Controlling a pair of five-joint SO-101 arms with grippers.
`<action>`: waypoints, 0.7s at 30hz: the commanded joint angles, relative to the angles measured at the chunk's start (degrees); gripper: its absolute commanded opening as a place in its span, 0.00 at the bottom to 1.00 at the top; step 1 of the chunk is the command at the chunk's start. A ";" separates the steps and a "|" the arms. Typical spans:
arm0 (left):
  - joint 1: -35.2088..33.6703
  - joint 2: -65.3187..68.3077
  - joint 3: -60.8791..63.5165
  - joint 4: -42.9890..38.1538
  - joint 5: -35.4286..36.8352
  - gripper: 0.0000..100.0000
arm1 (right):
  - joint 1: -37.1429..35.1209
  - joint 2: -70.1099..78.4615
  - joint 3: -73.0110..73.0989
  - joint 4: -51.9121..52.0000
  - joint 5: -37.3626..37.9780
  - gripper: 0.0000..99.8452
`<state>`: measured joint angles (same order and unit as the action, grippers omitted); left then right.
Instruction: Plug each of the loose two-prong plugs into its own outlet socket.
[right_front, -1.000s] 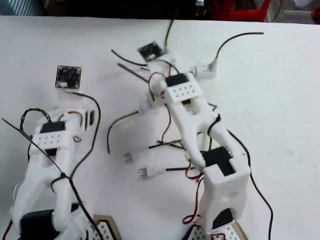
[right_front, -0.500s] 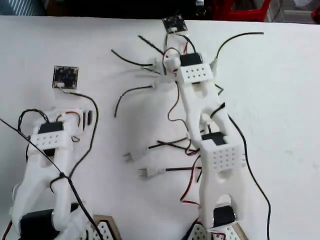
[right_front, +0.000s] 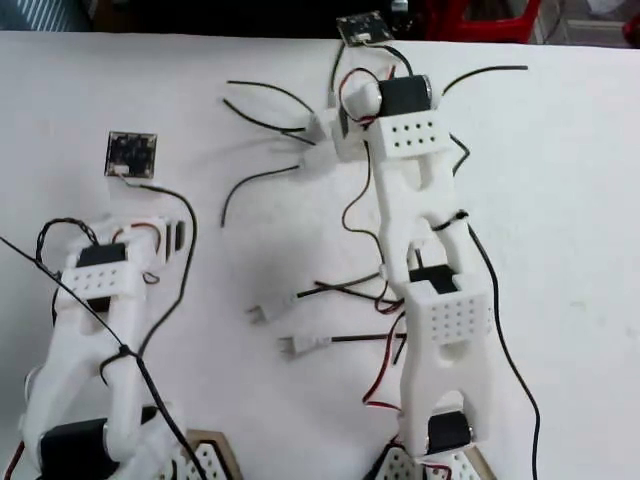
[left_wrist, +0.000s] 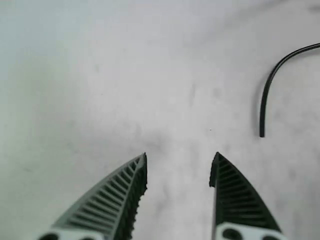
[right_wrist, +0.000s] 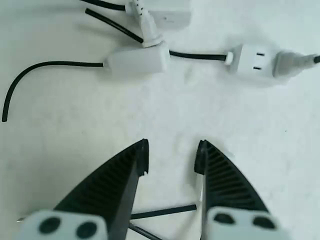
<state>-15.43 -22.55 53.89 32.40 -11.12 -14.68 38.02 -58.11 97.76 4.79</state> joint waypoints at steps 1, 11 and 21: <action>-0.13 -2.33 -0.26 -1.23 0.53 0.21 | 1.45 -5.85 2.90 0.84 1.41 0.14; -0.13 -2.33 -0.26 -1.23 0.53 0.21 | 2.86 -20.53 26.55 0.40 5.27 0.16; -0.13 -2.24 -0.26 -1.23 0.53 0.21 | 6.37 -13.05 39.38 -9.01 8.18 0.28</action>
<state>-15.43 -22.55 53.89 32.40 -11.12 -8.88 23.34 -19.25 91.34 12.00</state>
